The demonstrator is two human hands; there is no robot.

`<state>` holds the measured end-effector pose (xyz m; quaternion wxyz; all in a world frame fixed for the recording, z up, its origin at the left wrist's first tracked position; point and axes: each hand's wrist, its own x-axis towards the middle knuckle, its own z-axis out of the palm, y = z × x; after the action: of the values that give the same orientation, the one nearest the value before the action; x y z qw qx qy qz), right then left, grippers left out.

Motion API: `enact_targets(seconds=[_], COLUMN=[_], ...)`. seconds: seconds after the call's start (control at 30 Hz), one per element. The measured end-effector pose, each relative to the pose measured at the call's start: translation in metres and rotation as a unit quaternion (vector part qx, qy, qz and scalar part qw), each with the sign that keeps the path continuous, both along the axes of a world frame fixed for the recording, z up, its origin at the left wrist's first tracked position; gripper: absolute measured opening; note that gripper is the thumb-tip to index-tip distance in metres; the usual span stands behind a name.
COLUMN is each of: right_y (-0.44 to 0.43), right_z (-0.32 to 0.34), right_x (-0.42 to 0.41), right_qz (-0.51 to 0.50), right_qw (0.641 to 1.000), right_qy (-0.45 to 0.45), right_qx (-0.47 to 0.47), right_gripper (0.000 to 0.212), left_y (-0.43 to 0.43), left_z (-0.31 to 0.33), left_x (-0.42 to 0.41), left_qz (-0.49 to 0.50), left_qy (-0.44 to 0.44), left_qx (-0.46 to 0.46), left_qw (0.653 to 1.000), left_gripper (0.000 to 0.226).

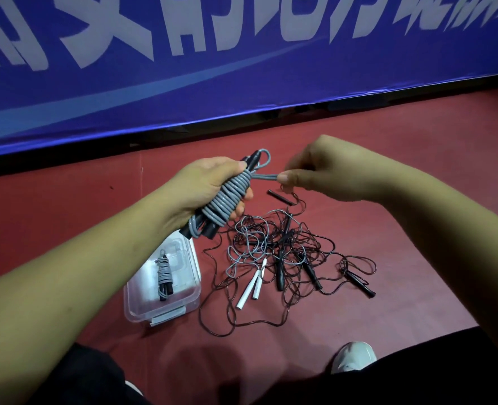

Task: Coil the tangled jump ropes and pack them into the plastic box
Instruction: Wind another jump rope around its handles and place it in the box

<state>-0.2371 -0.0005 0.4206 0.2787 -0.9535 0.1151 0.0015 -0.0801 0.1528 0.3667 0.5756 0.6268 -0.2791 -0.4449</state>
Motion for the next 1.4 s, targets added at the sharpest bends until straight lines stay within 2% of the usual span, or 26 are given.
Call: enact_targets(seconds=[0.1, 0.17, 0.27, 0.37, 0.47, 0.6, 0.67, 0.73, 0.83, 0.93, 1.0, 1.27, 1.4], right_y=[0.008, 0.011, 0.015, 0.017, 0.013, 0.013, 0.006, 0.000, 0.000, 0.003, 0.003, 0.011, 0.018], right_z=[0.004, 0.002, -0.005, -0.007, -0.011, -0.019, -0.022, -0.025, -0.034, -0.045, -0.049, -0.040, -0.038], right_x=[0.002, 0.003, 0.007, 0.012, 0.016, 0.022, 0.021, 0.018, 0.015, 0.017, 0.018, 0.020, 0.022], right_qz=[0.052, 0.078, 0.101, 0.100, 0.082, 0.081, 0.057, 0.023, -0.012, -0.025, -0.027, -0.106, -0.139], right_qw=[0.996, 0.992, 0.985, 0.985, 0.991, 0.993, 0.997, 0.990, 0.966, 0.920, 0.882, 0.784, 0.748], right_qy=[-0.007, 0.012, 0.035, 0.010, -0.024, -0.044, -0.044, -0.052, -0.073, -0.050, -0.040, -0.100, -0.137], right_qx=[-0.073, -0.102, -0.139, -0.140, -0.103, -0.069, 0.007, 0.126, 0.249, 0.387, 0.468, 0.603, 0.634], right_gripper=[0.022, 0.018, 0.016, 0.012, 0.012, 0.017, 0.017, 0.018, 0.023, 0.042, 0.032, 0.010, 0.012], left_y=[-0.001, 0.000, 0.002, 0.004, 0.010, 0.015, 0.014, 0.014, 0.017, 0.019, 0.017, 0.012, 0.007], left_z=[-0.006, -0.009, -0.010, -0.004, 0.003, 0.002, 0.000, -0.002, -0.007, -0.010, -0.009, -0.010, -0.010], left_x=[-0.001, -0.002, -0.005, -0.011, -0.014, -0.019, -0.021, -0.020, -0.015, -0.016, -0.017, -0.018, -0.020], left_qz=[-0.047, -0.093, -0.171, -0.206, -0.226, -0.232, -0.206, -0.193, -0.198, -0.183, -0.151, -0.075, -0.040], left_qy=[-0.102, -0.200, -0.340, -0.446, -0.448, -0.447, -0.451, -0.402, -0.250, -0.171, -0.116, -0.020, 0.014], left_qx=[0.046, 0.071, 0.097, 0.116, 0.119, 0.118, 0.100, 0.066, 0.010, -0.027, -0.051, -0.150, -0.188], left_qw=[0.993, 0.973, 0.919, 0.863, 0.857, 0.856, 0.863, 0.893, 0.948, 0.968, 0.980, 0.986, 0.981], left_gripper=[0.012, 0.012, 0.011, 0.007, 0.006, 0.045, 0.055, 0.045, 0.034, 0.026, 0.024, 0.031, 0.018])
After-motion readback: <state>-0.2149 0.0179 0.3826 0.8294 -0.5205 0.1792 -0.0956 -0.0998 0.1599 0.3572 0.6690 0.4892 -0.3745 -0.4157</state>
